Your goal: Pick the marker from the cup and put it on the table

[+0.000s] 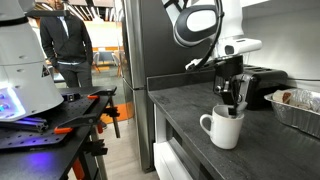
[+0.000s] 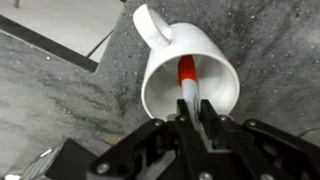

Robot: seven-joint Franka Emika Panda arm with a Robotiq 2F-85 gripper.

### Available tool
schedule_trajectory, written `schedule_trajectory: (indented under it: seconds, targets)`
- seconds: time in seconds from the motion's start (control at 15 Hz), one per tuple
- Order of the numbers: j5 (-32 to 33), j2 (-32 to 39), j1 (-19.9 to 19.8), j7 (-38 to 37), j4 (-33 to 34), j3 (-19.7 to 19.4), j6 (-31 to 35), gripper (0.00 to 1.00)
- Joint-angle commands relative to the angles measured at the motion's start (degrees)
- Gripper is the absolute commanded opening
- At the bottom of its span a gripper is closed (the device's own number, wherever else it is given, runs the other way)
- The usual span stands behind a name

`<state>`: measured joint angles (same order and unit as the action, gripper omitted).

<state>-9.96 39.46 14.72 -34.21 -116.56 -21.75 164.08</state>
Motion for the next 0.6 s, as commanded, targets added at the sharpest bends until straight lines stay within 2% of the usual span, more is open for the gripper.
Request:
schedule_trajectory:
  seconds: [0.0,0.13,0.33,0.53]
  targets:
    - [1.9,-4.8,2.8,-2.2,-4.1,-2.7,-0.2,0.05]
    - [3.2,-7.1,4.5,-2.9,-5.3,-4.6,-2.8,0.05]
    - [6.7,-10.5,7.4,-5.4,-7.1,-7.8,-3.3,0.05]
    - [8.3,-14.5,6.7,-5.5,-7.7,-6.1,-4.9,0.05]
